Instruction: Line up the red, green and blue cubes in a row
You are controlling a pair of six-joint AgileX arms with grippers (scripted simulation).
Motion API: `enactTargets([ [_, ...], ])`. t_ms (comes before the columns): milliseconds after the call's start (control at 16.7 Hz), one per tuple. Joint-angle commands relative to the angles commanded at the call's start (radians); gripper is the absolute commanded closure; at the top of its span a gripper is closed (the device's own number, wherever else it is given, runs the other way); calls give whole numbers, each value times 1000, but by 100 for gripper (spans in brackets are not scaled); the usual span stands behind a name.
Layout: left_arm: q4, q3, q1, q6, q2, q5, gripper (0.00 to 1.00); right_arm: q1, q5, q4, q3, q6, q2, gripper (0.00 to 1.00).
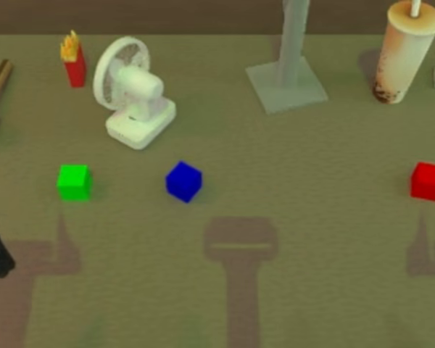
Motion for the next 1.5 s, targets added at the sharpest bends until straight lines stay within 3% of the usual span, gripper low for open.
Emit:
enactTargets([
  [240,0,0,0,0,0,0,0,0,1,-18,30,-21,31,0],
  [540,0,0,0,0,0,0,0,6,4,-168,267,-193,294,0],
  [1500,0,0,0,0,0,0,0,66,5,-998,1472,-1109,1891,0],
])
